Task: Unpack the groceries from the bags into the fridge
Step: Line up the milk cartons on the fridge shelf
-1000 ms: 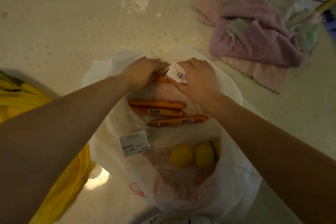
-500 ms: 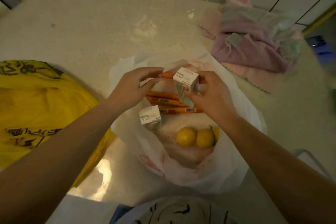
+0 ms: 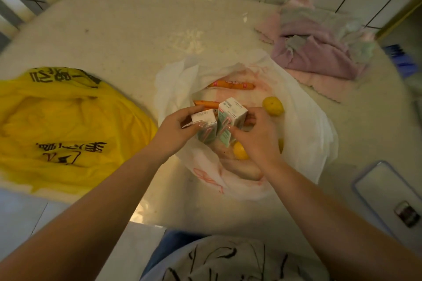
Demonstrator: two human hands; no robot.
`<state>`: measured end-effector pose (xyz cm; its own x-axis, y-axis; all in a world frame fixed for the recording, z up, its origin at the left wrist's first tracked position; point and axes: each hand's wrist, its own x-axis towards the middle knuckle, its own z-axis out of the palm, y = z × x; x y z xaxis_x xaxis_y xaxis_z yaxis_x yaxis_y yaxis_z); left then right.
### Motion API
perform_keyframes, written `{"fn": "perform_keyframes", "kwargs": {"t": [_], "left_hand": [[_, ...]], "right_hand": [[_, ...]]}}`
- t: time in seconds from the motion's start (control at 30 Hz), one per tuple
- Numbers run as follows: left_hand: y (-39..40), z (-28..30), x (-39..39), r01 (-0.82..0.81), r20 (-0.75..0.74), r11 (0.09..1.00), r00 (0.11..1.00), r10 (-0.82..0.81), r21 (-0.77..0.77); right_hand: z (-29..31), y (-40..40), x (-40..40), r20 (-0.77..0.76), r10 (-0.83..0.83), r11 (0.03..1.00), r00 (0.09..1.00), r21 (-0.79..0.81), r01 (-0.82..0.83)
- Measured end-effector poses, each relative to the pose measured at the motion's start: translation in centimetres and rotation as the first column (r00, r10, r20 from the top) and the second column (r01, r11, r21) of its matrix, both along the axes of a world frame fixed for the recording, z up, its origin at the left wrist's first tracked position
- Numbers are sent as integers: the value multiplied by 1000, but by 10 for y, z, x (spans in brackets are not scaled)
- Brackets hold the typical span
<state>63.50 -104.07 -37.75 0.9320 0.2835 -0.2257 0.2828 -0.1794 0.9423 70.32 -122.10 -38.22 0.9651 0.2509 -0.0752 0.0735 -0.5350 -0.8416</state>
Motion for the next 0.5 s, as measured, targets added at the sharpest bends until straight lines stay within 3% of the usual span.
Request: {"fn": "perform_keyframes", "kwargs": {"t": [0.1, 0.27, 0.4, 0.5], "left_hand": [[-5, 2, 1, -4, 17, 997, 1000, 3, 79], [-9, 0, -2, -21, 43, 988, 999, 15, 151], [14, 4, 3, 244, -72, 956, 969, -235, 163], [34, 9, 15, 500, -205, 819, 865, -457, 282]], "right_hand": [[-10, 6, -3, -7, -30, 1000, 1000, 8, 30], [-24, 8, -11, 45, 49, 982, 998, -186, -40], [-14, -1, 3, 37, 282, 899, 959, -359, -250], [-6, -3, 17, -24, 456, 814, 889, -392, -428]]}}
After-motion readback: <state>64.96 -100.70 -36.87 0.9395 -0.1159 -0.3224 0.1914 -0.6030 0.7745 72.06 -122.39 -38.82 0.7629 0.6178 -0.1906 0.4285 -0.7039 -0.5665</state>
